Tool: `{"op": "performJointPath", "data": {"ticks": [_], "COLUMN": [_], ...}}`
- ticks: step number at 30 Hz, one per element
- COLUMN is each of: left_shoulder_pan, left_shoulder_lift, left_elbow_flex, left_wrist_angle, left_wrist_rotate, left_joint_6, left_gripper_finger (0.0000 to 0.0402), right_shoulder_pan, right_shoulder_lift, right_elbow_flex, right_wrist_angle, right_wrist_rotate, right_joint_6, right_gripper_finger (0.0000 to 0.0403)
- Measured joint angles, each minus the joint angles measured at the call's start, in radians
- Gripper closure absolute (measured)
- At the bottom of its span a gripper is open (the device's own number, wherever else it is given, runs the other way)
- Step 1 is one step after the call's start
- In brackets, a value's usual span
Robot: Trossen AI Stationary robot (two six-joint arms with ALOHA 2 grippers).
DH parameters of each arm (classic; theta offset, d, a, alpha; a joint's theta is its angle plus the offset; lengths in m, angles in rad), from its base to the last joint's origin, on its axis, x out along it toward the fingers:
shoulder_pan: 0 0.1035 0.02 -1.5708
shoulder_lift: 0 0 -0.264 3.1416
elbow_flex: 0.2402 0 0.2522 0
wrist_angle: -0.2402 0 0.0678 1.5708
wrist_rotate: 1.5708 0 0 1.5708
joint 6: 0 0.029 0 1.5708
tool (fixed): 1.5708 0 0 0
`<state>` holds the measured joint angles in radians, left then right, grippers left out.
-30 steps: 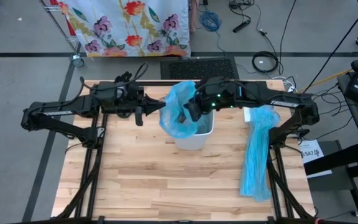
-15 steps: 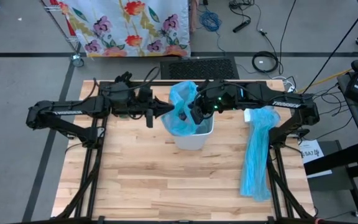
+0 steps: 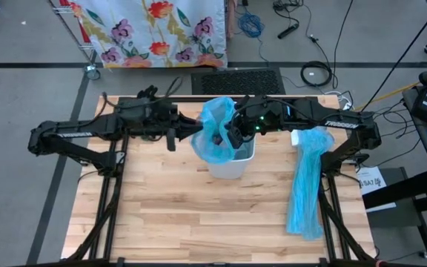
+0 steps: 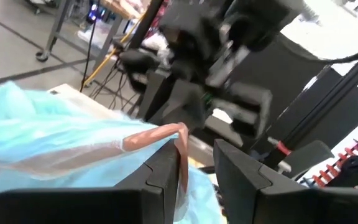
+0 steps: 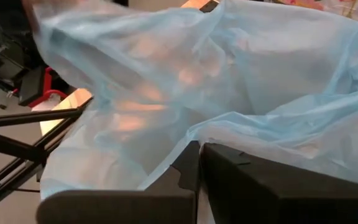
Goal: Place trash/remove bag and relplace
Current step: Close the trash bag
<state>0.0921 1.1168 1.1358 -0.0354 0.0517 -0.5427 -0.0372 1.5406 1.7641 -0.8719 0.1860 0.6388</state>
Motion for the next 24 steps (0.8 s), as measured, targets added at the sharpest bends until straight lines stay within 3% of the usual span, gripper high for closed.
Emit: {"op": "performJointPath", "data": {"ticks": [9, 18, 24], "left_shoulder_pan": [0.028, 0.033, 0.033], "left_shoulder_lift": [-0.043, -0.042, -0.042], "left_elbow_flex": [0.0, 0.0, 0.0], "left_wrist_angle": [-0.048, -0.111, -0.11], "left_wrist_rotate": [-0.001, -0.001, -0.001], "left_joint_6": [-0.035, -0.08, -0.08], "left_gripper_finger": [0.0301, 0.0301, 0.0301], "right_shoulder_pan": [0.0, 0.02, 0.019], "right_shoulder_lift": [0.0, 0.0, 0.0], "right_elbow_flex": [0.0, 0.0, 0.0], "right_wrist_angle": [0.002, 0.186, 0.203], "right_wrist_rotate": [0.001, 0.048, 0.05], "right_joint_6": [-0.016, -0.173, -0.328], "right_gripper_finger": [0.0399, 0.0399, 0.0399]}}
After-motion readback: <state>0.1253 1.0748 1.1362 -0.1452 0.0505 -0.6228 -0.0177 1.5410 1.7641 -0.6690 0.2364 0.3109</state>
